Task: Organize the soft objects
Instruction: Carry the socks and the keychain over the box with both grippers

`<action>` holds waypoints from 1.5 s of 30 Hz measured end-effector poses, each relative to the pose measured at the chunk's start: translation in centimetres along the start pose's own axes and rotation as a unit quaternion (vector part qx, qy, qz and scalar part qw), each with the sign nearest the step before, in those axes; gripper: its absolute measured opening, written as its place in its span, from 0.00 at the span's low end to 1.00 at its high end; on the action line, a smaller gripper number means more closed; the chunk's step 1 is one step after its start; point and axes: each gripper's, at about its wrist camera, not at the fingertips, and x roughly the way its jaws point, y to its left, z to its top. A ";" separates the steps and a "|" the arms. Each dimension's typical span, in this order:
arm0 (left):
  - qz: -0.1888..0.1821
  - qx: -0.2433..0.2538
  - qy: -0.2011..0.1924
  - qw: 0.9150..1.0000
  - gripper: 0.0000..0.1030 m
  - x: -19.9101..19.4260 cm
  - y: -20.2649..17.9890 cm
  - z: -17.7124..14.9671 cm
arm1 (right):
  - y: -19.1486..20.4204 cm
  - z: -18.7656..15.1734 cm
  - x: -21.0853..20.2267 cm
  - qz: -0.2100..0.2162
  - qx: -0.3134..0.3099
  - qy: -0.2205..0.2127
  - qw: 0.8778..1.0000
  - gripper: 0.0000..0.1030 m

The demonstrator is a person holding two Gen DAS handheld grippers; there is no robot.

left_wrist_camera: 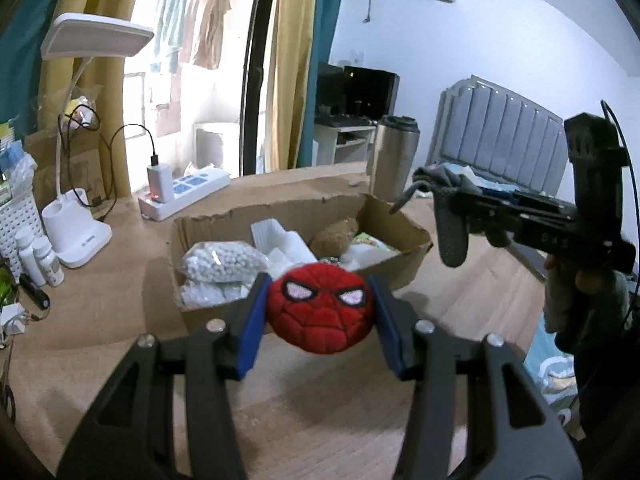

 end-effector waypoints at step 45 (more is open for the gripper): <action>-0.013 -0.071 -0.039 0.997 0.49 -0.8 3.6 1.2 | -2.4 1.9 9.8 -0.038 0.136 0.033 0.989 0.58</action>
